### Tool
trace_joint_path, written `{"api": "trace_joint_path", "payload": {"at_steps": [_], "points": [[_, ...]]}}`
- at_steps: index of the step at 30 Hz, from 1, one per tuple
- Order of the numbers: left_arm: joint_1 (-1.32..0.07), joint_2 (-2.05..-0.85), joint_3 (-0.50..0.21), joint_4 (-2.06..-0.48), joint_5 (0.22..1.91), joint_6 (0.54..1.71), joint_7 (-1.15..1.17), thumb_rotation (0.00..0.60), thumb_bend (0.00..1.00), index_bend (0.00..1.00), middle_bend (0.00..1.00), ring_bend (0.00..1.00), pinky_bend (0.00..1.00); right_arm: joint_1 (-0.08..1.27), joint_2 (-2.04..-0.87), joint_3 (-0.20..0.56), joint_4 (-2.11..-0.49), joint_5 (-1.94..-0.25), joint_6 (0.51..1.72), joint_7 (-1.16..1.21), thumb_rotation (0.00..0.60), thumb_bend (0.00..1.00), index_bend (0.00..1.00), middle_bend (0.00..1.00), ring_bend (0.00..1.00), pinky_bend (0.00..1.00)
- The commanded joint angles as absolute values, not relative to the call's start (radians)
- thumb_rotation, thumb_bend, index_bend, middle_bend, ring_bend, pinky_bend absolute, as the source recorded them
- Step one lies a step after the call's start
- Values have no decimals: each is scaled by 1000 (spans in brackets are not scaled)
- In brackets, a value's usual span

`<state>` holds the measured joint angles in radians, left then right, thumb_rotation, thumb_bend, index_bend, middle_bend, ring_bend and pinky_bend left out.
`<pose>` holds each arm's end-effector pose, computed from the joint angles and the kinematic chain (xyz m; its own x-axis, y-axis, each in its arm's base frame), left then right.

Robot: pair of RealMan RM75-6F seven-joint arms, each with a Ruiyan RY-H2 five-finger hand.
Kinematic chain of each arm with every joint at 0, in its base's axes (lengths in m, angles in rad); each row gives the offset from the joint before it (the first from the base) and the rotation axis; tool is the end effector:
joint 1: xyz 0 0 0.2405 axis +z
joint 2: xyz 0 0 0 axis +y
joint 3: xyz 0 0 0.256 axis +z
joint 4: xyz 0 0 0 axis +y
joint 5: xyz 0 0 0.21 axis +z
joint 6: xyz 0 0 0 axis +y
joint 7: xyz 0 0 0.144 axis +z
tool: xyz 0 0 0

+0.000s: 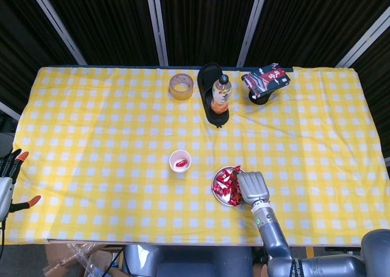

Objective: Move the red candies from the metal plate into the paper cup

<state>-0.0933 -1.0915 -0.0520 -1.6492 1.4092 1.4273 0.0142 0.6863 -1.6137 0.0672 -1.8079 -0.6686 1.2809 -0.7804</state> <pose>-0.3191 0.1830 0.1620 0.3876 0.0561 0.9201 0.9177 0.0702 -0.3909 -0.1593 -0.2642 -0.0354 0.4564 -0.4375 0.7748 -0.8836 -0.1207 0.4524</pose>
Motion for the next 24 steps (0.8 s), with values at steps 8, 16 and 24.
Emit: {"api": "trace_joint_path", "payload": {"at_steps": [8, 16, 24], "points": [[-94, -1092, -53, -1650, 1406, 1425, 17, 600, 46, 0, 0, 0, 0, 672, -1623, 68, -1771, -685, 1259, -758, 600, 358, 387, 886, 915, 952], [-95, -1091, -53, -1651, 1404, 1421, 19, 600, 46, 0, 0, 0, 0, 665, -1625, 68, -1760, -690, 1236, -745, 600, 471, 542, 886, 915, 952], [-94, -1090, -51, -1651, 1409, 1423, 18, 600, 46, 0, 0, 0, 0, 655, -1626, 66, -1759, -717, 1220, -722, 600, 586, 594, 886, 915, 953]]}}
